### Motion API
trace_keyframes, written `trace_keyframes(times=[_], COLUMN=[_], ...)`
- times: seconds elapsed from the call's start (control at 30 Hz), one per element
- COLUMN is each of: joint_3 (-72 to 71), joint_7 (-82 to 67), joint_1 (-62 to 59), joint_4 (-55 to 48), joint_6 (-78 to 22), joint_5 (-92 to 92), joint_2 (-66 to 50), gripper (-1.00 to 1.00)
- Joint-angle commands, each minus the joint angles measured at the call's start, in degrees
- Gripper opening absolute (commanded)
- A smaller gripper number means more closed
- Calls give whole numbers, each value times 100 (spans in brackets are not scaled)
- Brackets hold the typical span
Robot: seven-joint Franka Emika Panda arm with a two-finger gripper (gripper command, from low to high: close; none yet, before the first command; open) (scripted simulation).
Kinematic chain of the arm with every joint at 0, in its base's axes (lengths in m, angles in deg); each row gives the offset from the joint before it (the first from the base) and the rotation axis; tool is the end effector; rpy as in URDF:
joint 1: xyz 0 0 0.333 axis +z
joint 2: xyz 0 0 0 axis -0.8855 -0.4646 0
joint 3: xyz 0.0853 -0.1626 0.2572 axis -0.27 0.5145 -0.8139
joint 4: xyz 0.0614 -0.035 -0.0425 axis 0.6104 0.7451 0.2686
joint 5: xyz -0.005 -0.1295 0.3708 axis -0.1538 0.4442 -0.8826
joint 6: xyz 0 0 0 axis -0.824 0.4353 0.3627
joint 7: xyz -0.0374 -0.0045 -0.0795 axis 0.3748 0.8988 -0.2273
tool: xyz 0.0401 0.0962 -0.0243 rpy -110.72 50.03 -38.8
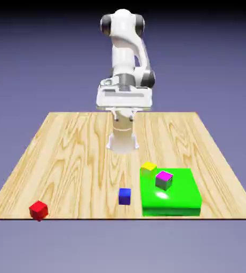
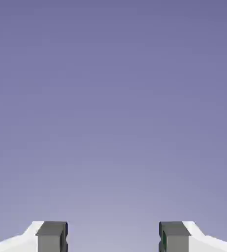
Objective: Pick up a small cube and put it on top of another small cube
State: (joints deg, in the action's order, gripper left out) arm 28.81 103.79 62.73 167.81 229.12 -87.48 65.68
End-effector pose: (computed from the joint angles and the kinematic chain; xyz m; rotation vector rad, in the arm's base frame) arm 0.4004 -0.0088 0.4522 -2.4557 1.0618 -0.9650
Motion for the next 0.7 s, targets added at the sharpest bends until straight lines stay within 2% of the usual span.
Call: trace_keyframes(times=[0.0, 0.67], joint_3=[106, 2221], joint_7=[113, 2379], joint_1=[-23, -475], joint_4=[-159, -3342], joint_6=[-170, -3569], joint_5=[-178, -3729], joint_2=[-208, -4361], gripper=[0, 0])
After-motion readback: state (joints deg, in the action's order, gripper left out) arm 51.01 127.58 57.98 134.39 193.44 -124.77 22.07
